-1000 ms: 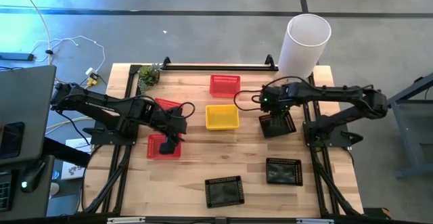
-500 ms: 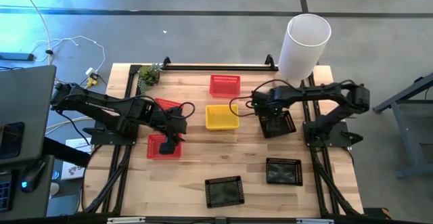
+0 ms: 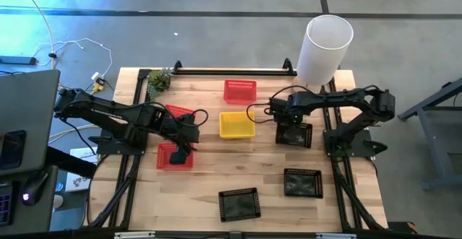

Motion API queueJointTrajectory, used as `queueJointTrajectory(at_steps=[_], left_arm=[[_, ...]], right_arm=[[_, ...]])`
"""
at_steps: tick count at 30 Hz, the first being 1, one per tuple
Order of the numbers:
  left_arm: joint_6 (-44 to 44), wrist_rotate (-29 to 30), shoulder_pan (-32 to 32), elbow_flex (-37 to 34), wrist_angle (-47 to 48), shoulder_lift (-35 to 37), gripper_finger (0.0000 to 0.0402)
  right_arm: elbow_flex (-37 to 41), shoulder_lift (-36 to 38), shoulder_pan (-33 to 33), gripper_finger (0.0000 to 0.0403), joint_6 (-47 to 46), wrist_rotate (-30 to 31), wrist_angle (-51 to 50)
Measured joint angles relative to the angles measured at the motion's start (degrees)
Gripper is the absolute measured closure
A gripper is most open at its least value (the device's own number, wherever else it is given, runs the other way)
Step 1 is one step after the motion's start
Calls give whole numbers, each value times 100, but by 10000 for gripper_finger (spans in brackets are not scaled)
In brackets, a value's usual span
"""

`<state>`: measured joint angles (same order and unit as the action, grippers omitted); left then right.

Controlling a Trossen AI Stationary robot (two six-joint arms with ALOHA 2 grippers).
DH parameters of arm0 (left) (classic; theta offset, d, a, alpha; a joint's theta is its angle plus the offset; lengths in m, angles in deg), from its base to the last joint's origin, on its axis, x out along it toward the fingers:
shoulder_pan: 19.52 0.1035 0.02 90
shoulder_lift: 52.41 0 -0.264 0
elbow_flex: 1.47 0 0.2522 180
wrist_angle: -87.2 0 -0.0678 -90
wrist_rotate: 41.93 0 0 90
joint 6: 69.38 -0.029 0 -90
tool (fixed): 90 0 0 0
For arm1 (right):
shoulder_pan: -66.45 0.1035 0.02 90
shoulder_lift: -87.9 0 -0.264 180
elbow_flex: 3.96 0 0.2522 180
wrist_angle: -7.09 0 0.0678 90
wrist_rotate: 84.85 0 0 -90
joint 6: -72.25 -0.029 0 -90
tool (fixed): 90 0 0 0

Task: Stack baskets by color
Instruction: Stack the top black bin on the bottom right black bin

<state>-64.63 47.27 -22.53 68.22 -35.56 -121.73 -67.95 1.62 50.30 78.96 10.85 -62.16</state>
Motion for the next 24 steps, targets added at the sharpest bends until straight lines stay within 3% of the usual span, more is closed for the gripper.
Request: queueJointTrajectory(at_steps=[9,16,24], left_arm=[[0,0,0,0,0,0,277],[14,0,0,2,-2,0,277],[17,0,0,0,-2,0,277]], right_arm=[[-67,1263,40,402,-757,32,-702],[-799,1995,420,403,-1523,-44,-1740],[-1326,2092,1322,403,-2340,-871,-2279]])
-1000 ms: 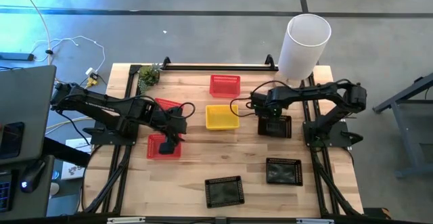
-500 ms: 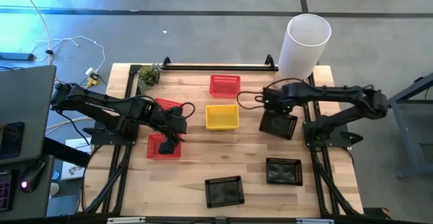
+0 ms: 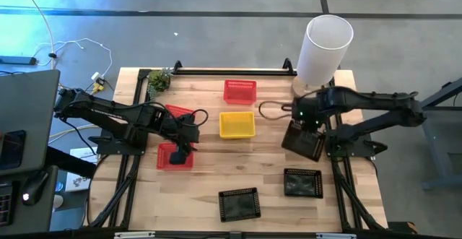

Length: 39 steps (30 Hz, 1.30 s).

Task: Stack baskets by color
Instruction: Stack the top black bin on the bottom right black bin

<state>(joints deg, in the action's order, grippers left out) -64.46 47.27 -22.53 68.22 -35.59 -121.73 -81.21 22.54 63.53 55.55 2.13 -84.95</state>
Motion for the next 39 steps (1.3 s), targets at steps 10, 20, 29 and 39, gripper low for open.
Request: queueJointTrajectory(at_steps=[10,20,29,39], left_arm=[[0,0,0,-1,1,0,277],[35,0,0,-1,1,0,277],[122,0,-1,-1,-49,0,277],[404,0,-2,1,-145,0,277]], right_arm=[[168,-2,1669,403,-1512,-141,224],[841,-35,2916,403,-2156,-160,1303],[903,-380,3294,403,-2014,-5,1513],[903,-1176,3283,403,-1926,-449,1713]])
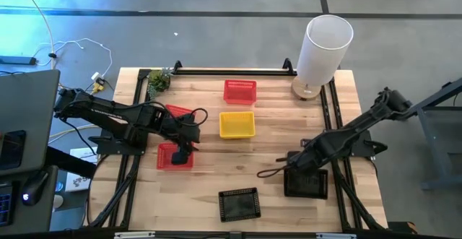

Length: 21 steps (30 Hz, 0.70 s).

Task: Stack baskets by color
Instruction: Stack the top black bin on the bottom right black bin

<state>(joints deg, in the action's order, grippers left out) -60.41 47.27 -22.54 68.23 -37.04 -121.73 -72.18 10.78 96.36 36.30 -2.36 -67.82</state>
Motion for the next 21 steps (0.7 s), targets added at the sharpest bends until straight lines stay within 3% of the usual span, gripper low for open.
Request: queueJointTrajectory(at_steps=[21], left_arm=[[-13,0,2,-2,17,0,277]], right_arm=[[0,-426,0,403,-5,-13,383]])
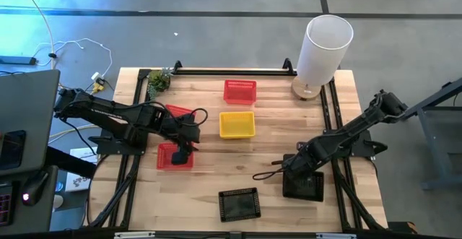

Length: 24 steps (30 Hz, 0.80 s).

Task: Stack baskets by color
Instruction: Stack the top black bin on the bottom right black bin, then stack the bottom red bin on the middle red bin

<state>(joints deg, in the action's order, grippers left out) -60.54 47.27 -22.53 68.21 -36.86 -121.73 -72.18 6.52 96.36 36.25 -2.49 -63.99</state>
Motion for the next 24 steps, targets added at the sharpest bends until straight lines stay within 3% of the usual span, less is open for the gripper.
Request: queueJointTrajectory(at_steps=[5,15,24], left_arm=[[0,0,0,2,0,0,277],[0,0,-2,0,0,0,277],[256,0,-4,1,-54,0,277]], right_arm=[[0,0,0,393,0,99,-2],[0,0,-1,327,-4,258,-33],[0,6,-2,320,-690,266,-50]])
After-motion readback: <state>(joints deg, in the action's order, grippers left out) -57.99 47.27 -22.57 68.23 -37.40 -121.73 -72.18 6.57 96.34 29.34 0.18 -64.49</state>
